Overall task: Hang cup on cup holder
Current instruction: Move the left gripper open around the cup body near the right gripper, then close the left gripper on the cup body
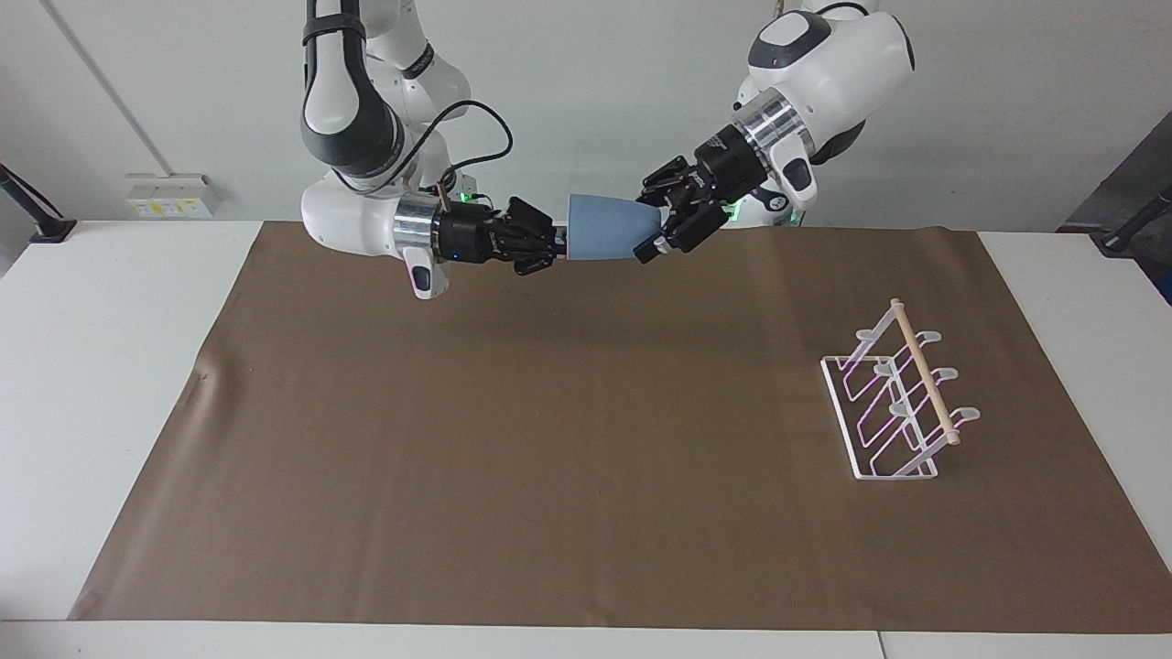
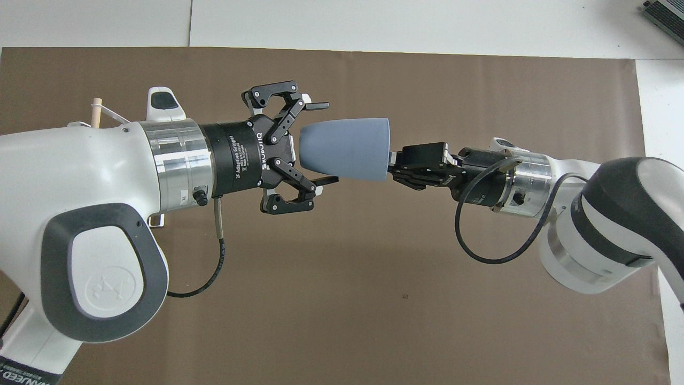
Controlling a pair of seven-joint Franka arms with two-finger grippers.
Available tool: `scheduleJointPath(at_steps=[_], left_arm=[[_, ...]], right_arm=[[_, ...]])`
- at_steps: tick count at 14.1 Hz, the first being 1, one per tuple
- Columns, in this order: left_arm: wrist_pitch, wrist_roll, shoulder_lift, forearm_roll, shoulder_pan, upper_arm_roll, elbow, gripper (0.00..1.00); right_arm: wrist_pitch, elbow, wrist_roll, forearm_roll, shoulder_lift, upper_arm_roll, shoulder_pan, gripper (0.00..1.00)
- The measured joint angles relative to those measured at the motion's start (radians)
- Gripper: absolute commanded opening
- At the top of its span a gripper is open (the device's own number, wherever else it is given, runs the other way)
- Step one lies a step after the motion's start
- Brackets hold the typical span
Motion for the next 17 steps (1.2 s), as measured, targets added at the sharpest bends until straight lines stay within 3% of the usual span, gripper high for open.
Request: scheduleJointPath(at_steps=[5,6,8,9,10,12,17], left_arm=[[0.0,0.0,-0.003,0.0,-0.002,0.0,-0.002,0.87],[0.0,0.0,-0.004,0.0,-0.002,0.0,-0.002,0.82],[-0.002,0.0,-0.007,0.0,-0.002,0.0,-0.002,0.33],[-0.003,0.0,-0.008,0.0,-0.002,0.001,-0.002,0.17],[-0.004,0.001,-0.011,0.004,-0.002,0.001,-0.003,0.07],[-0.007,0.002,-0.012,0.006,-0.002,0.002,-0.003,0.0],[-0.014,0.002,-0.014,0.006,-0.002,0.006,-0.004,0.0]], right_arm=[[0.007,0.0,0.0,0.004,-0.001,-0.002,-0.001,0.0],[0.007,0.0,0.0,0.004,-0.001,-0.002,-0.001,0.0],[0.008,0.0,0.0,0.007,-0.002,-0.002,-0.001,0.0],[0.009,0.0,0.0,0.008,-0.003,-0.002,-0.001,0.0],[0.009,0.001,0.0,0.009,-0.003,-0.004,-0.002,0.0],[0.009,0.001,0.0,0.009,-0.004,-0.004,-0.001,0.0],[0.009,0.001,0.0,0.009,-0.004,-0.003,0.0,0.0]])
